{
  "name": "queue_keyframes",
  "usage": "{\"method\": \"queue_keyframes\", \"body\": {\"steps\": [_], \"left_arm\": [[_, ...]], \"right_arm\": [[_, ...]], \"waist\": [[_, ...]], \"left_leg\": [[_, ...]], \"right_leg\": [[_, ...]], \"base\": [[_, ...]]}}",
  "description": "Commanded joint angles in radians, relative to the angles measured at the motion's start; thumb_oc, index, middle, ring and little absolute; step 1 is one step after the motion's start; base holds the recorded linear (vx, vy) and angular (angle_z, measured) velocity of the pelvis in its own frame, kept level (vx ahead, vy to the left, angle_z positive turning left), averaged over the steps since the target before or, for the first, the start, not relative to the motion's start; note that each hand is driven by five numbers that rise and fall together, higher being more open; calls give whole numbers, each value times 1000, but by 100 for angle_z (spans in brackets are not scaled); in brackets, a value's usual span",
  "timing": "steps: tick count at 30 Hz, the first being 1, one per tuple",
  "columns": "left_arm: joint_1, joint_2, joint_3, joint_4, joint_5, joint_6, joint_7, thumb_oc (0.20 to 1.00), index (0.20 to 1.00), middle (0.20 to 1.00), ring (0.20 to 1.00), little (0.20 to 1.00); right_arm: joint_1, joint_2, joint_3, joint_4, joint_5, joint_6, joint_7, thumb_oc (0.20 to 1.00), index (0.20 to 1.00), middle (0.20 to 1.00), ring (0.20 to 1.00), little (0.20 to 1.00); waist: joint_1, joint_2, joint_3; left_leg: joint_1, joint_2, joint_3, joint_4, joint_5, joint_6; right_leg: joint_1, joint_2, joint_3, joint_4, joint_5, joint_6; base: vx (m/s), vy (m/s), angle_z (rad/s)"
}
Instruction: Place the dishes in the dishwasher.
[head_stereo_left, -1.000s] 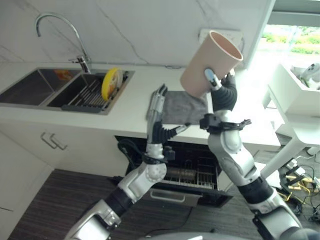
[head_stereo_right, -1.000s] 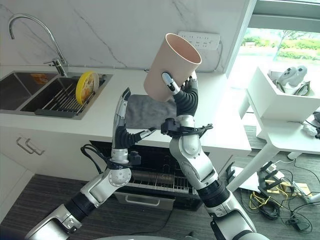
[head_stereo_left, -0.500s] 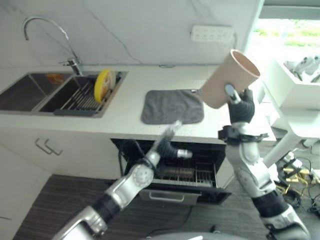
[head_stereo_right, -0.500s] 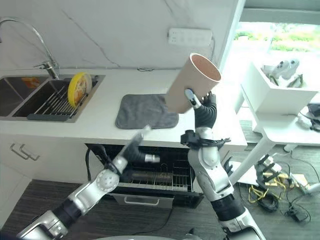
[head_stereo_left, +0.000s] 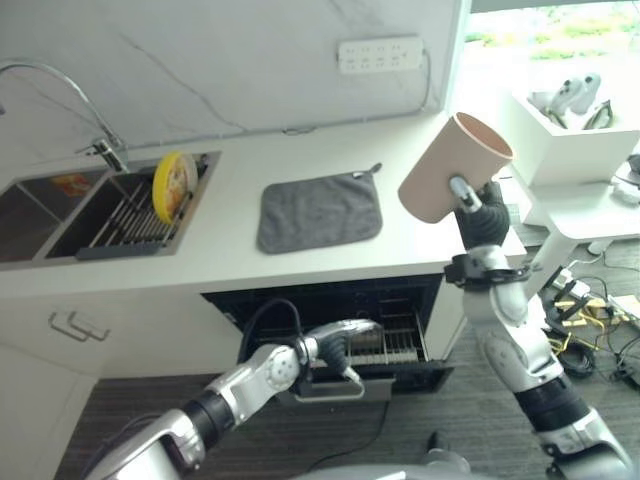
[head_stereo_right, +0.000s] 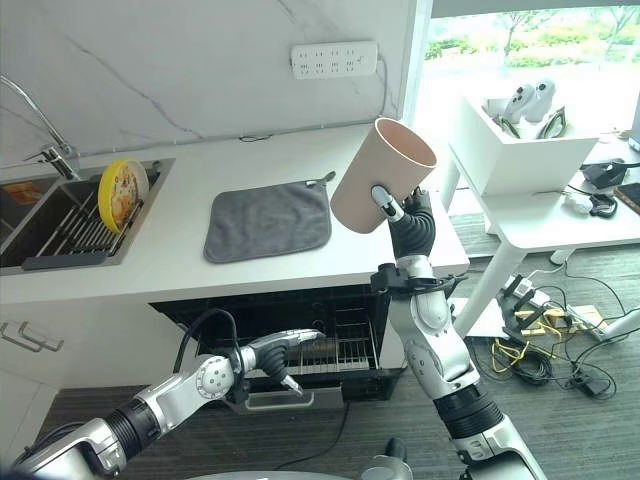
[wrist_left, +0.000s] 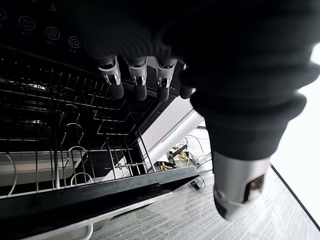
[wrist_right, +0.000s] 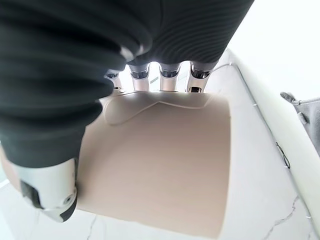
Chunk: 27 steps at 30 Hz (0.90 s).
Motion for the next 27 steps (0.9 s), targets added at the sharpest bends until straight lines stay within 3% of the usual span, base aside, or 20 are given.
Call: {"method": "queue_keyframes", "body": {"steps": [1,4,7,12,20,23,27], "left_arm": [[-28,14,5,80,101,2,135,1000,1000,1000,1000,1000],[18,16,53,131,145,0,205,1000,1000,1000,1000,1000],[47,13,87,173,166,4,249,1000,1000,1000,1000,1000],[93,9,175,274,170,-43,339,1000,1000,1000,1000,1000],[131,7,211,309,219,-71,366,1000,1000,1000,1000,1000],[137,15,195,336,264,-113,362,1000,1000,1000,1000,1000],[110,49,158,317,306,-142,346,1000,1000,1000,1000,1000]], "right_arm": [[-49,12,-40,-51,-32,6,113,200,200,200,200,200],[41,-5,-43,-74,-131,10,204,200,200,200,200,200],[94,-19,-34,-61,-183,-19,253,200,200,200,200,200],[168,-49,-40,-27,-215,-84,350,200,200,200,200,200],[177,-99,-19,-21,-356,-125,477,200,200,200,200,200],[153,-155,22,31,-497,-208,516,200,200,200,200,200],[63,-221,77,121,-597,-268,487,200,200,200,200,200]], "waist": [[3,-41,6],[-5,-45,15],[-9,-48,20],[-23,-56,28],[-26,-62,24],[-14,-63,8],[14,-72,12]], "left_leg": [[-55,6,17,130,-109,65],[-64,10,25,140,-111,65],[-67,11,30,147,-115,65],[-77,22,46,168,-123,59],[-85,39,60,217,-155,53],[-71,39,44,232,-191,51],[-95,24,36,256,-188,64]], "right_leg": [[-14,-101,38,111,-128,98],[-30,-105,44,115,-123,100],[-39,-108,45,115,-118,102],[-66,-111,50,118,-111,102],[-83,-111,45,139,-129,96],[-78,-114,37,155,-148,105],[-105,-129,15,181,-131,106]], "base": [[25,19,-3],[0,0,0],[2,0,-3],[5,-2,-5],[-11,0,0],[119,-26,-1],[-33,-59,8]]}}
